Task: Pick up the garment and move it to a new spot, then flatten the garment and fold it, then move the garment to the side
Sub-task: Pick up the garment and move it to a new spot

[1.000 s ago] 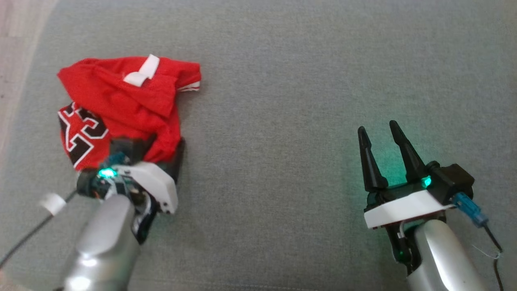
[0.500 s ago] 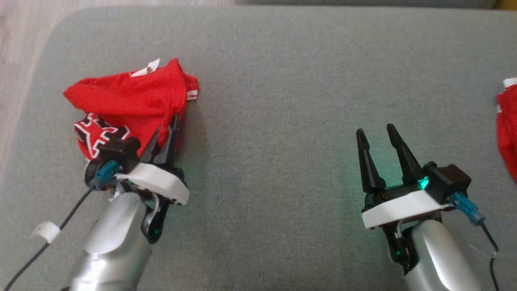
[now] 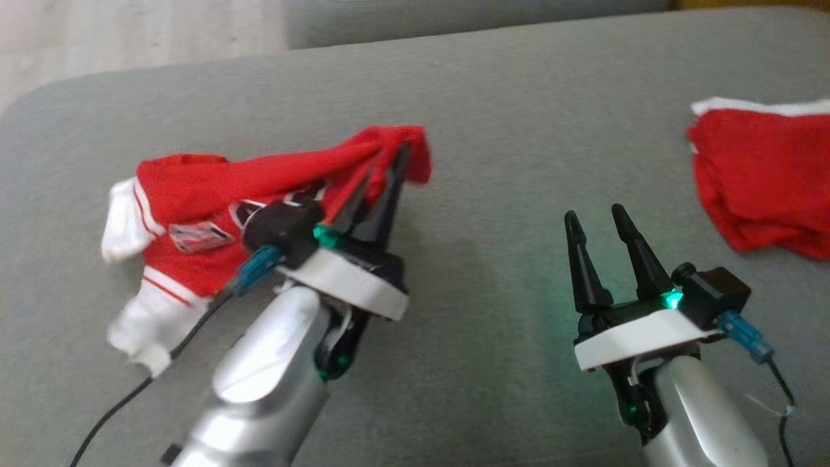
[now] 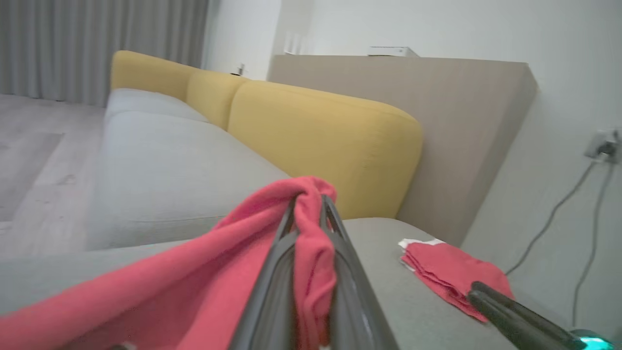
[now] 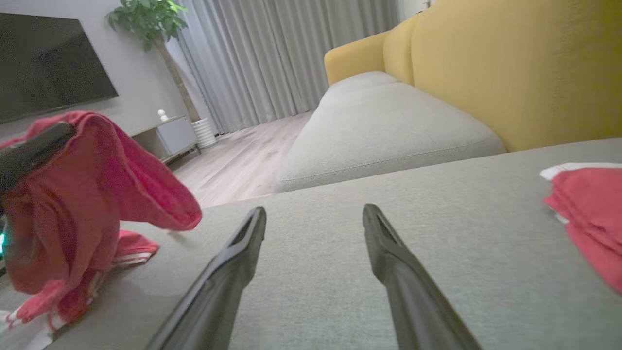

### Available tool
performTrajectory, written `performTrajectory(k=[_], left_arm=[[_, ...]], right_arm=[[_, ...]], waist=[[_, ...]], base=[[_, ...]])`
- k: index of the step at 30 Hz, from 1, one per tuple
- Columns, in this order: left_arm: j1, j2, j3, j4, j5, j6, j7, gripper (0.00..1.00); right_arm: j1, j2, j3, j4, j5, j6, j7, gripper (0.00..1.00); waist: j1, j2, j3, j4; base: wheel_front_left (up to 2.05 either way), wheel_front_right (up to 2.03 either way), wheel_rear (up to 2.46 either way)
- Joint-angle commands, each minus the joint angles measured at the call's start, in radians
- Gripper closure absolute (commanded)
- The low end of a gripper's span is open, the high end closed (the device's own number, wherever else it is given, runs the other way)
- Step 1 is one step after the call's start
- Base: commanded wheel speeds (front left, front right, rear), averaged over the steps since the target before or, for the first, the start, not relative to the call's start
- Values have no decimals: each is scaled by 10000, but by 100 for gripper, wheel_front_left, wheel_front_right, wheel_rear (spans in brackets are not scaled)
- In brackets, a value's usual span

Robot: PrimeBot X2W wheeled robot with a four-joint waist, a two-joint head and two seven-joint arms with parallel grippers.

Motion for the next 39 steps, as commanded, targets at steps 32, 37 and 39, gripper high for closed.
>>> performTrajectory(k=[32,37,39], left_arm=[[-234,1321,-96,-636,1014,1849,-242,0],[1679,1682,766,-1352,1375,1923,-243,0],[2354,1683,1057,-1663,1551,1956,-243,0]], right_arm=[[-74,-16,-411,-792,-120,-9,-118,0],[281,-16,-537,-728,-265,-9,-118,0],[409,-16,-600,-715,-285,-9,-118,0]], waist=[[1,0,0,202],[1,0,-314,756],[1,0,-364,864]], base=[[0,0,0],[0,0,0],[0,0,0]])
